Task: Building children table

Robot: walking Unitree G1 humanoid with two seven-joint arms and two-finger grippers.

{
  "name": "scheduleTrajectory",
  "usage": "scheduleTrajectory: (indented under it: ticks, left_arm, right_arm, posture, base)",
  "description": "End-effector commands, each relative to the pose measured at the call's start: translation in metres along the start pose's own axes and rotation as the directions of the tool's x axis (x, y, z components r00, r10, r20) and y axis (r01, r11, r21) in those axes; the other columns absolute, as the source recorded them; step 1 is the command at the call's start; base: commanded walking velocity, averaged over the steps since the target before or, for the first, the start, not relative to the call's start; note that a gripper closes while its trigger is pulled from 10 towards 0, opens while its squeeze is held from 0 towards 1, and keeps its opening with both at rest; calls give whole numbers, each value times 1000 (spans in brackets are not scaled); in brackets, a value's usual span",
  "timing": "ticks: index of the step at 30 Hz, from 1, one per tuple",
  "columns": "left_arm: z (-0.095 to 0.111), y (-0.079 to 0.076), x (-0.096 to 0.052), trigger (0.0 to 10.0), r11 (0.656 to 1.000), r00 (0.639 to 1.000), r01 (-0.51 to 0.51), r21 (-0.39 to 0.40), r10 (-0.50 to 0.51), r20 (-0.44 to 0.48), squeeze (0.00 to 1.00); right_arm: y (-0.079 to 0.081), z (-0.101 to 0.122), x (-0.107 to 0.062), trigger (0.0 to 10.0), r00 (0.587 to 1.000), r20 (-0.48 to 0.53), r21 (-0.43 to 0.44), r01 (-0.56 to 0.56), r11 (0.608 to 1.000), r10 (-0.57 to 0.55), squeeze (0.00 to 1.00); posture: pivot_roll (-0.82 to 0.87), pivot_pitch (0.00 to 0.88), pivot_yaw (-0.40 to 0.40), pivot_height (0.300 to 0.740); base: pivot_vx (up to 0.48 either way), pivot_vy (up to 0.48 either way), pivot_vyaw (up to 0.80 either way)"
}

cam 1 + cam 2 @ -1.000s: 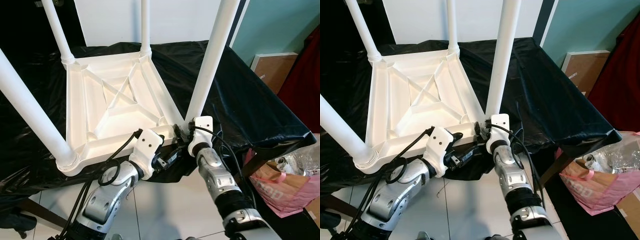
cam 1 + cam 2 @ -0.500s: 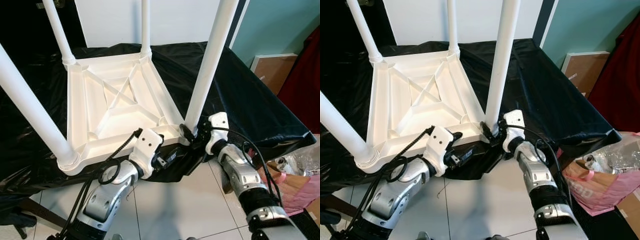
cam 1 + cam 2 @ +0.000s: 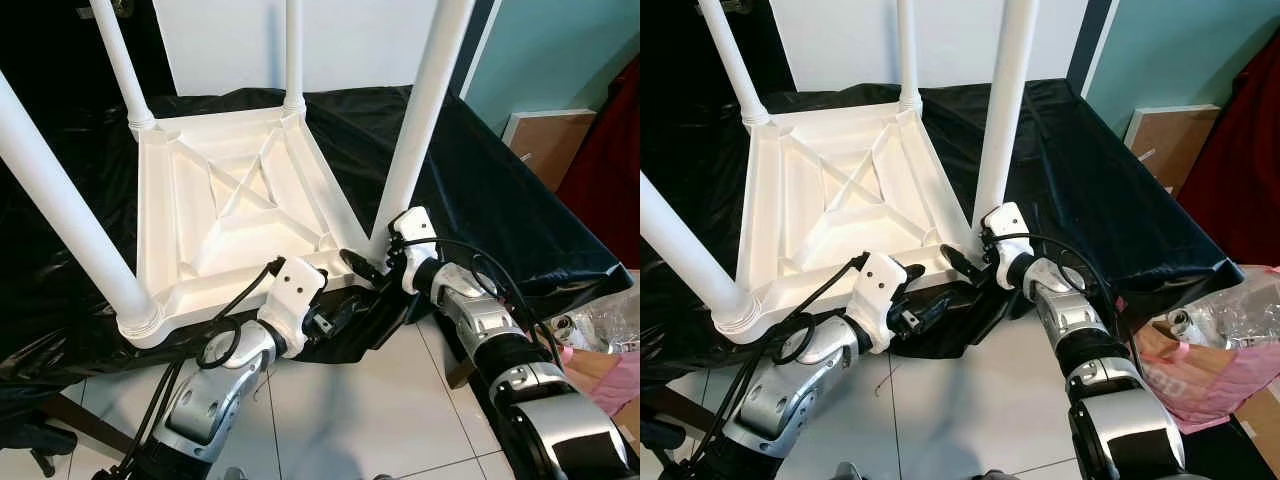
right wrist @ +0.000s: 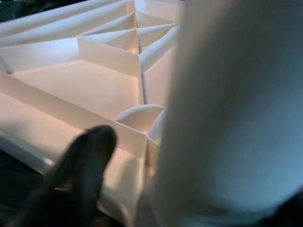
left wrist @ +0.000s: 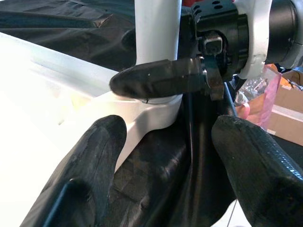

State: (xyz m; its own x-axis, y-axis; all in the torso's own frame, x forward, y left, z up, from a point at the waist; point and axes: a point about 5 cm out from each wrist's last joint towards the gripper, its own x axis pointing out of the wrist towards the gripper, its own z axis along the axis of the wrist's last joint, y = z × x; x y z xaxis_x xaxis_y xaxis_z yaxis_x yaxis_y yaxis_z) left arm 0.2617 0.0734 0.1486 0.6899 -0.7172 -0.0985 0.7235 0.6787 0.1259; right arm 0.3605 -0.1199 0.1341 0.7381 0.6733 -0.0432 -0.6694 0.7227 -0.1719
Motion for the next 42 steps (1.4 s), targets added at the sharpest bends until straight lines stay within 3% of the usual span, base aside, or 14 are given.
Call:
scheduleTrajectory:
  ticks: [1,11,12,18,28,31,37,38,42]
  left_arm:
    - [2,-1,-3,10000,999,1000,29,19,-29,-1,0]
    - [3,1,-7,10000,1000,1000,-6,21,6,-1,0]
    - [2,0,-6,10000,1000,1000,-6,20,6,-1,0]
    - [3,-1,-6,10000,1000,1000,-12,18,12,5,0]
    - [3,0,-8,10000,1000,1000,-21,19,21,2,0]
    - [2,-2,-8,10000,1000,1000,-21,9,21,2,0]
    - [1,-3,-8,10000,1000,1000,-13,6,13,0,0]
    - [2,-2,-7,10000,1000,1000,-11,7,11,1,0]
    - [4,-1,-6,10000,1000,1000,-13,11,13,6,0]
  right_arm:
    - [3,-8,1,0,998,-55,-11,-34,999,34,0]
    - [3,-19,-3,0,996,-88,9,-35,999,36,0]
    - [3,-20,-3,10000,996,-87,12,-30,999,31,0]
    - [5,-21,-1,10000,997,-70,38,13,999,-10,0]
    - [5,-24,-1,10000,984,-58,92,174,981,-169,0]
    - [9,-26,-2,10000,951,-63,145,307,940,-301,0]
    - [19,-33,-5,10000,892,-97,184,452,873,-441,0]
    - [28,-36,-5,10000,859,-116,199,511,836,-498,0]
    - [40,-35,-1,10000,835,-121,231,550,803,-537,0]
  posture:
    - [77,54,-68,740]
    - [99,82,-91,740]
    - [101,83,-94,740]
    - [106,85,-100,740]
    - [99,95,-99,740]
    - [85,97,-98,740]
    - [73,97,-91,740]
    - [72,96,-89,740]
    - [78,101,-88,740]
  base:
    - [0,0,0]
    - [0,0,0]
    - [0,0,0]
    - [0,0,0]
    - [0,0,0]
    - [0,0,0]
    - [0,0,0]
    - [0,0,0]
    - [0,0,0]
